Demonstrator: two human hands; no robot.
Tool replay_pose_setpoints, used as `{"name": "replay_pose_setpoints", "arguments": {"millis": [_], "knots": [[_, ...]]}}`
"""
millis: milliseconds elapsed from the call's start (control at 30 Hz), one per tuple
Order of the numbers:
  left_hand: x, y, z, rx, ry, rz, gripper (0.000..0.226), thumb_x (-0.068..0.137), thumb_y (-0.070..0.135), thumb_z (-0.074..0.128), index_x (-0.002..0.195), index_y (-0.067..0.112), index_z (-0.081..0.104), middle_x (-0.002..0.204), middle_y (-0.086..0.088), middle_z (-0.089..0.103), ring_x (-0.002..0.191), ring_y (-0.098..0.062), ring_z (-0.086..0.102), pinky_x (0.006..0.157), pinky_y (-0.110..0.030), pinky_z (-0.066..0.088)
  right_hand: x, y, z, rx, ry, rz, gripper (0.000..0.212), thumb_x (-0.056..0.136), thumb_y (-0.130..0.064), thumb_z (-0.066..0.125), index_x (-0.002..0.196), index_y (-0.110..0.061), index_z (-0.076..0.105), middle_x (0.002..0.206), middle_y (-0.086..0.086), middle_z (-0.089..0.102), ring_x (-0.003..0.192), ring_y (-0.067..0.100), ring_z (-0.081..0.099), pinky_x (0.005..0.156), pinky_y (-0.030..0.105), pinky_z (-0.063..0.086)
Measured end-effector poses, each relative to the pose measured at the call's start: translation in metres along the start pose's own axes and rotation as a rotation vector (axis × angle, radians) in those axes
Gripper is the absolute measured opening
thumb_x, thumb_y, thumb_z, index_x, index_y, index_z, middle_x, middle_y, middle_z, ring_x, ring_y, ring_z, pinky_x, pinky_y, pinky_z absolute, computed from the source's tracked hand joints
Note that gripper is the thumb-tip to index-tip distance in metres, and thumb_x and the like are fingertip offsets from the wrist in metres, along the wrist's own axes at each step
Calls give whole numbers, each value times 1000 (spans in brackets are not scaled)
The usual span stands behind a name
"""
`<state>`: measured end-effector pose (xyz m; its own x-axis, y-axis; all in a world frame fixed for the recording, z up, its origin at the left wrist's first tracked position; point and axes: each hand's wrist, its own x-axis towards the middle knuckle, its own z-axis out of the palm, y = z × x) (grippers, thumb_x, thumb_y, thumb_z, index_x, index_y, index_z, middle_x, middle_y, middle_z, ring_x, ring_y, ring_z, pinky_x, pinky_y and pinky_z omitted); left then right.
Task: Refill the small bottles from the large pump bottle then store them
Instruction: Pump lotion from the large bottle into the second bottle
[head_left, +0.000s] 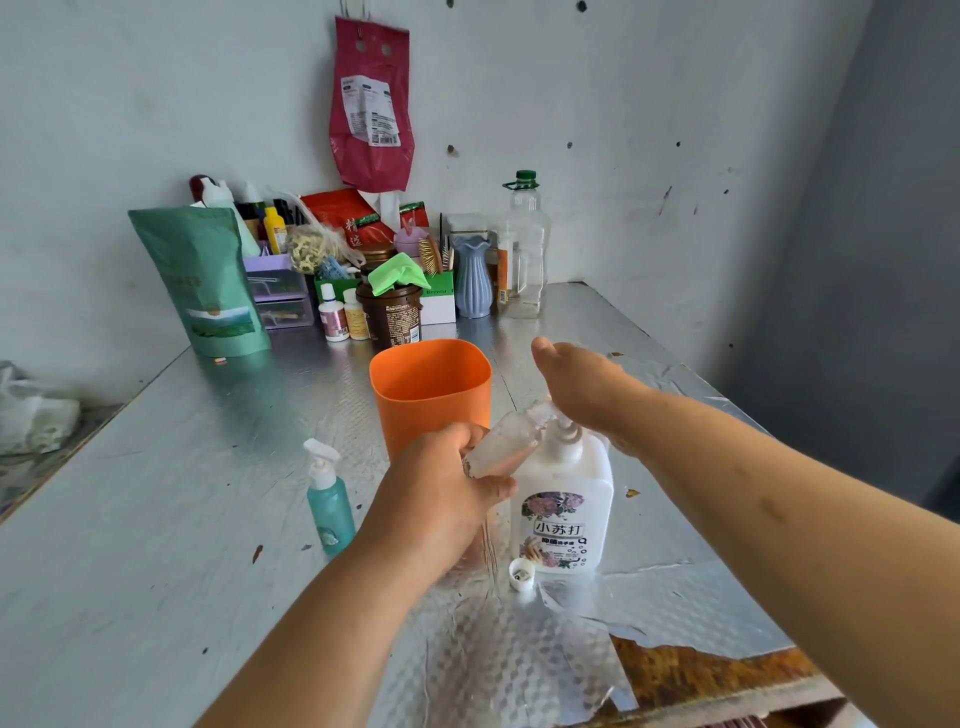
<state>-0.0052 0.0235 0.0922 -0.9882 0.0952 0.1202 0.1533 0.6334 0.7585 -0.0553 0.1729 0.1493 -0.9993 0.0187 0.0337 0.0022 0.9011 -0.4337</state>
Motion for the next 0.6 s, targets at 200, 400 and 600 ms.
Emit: {"name": "replay_pose_setpoints", "arguments": {"millis": [200,400,600], "knots": [[2,-2,1,11,11,3,22,83,33,76,99,30,60,90,14,64,76,0,56,57,-20,33,-2,-1,0,-27,-35,5,35,102,-6,17,130,-5,39,127,22,49,123,34,43,113,46,25],[4,-5,4,1,6,13,20,82,30,76,95,33,61,87,15,65,75,0,58,53,-15,32,5,5,7,19,-25,3,28,102,-9,18,115,-9,42,107,17,50,112,32,49,105,44,31],[5,-10,9,-25,-30,-17,27,83,28,76,108,31,64,93,16,66,83,1,61,61,-18,42,6,9,15,90,-8,64,23,101,-6,19,111,-14,38,99,11,51,102,28,46,110,46,30]]}}
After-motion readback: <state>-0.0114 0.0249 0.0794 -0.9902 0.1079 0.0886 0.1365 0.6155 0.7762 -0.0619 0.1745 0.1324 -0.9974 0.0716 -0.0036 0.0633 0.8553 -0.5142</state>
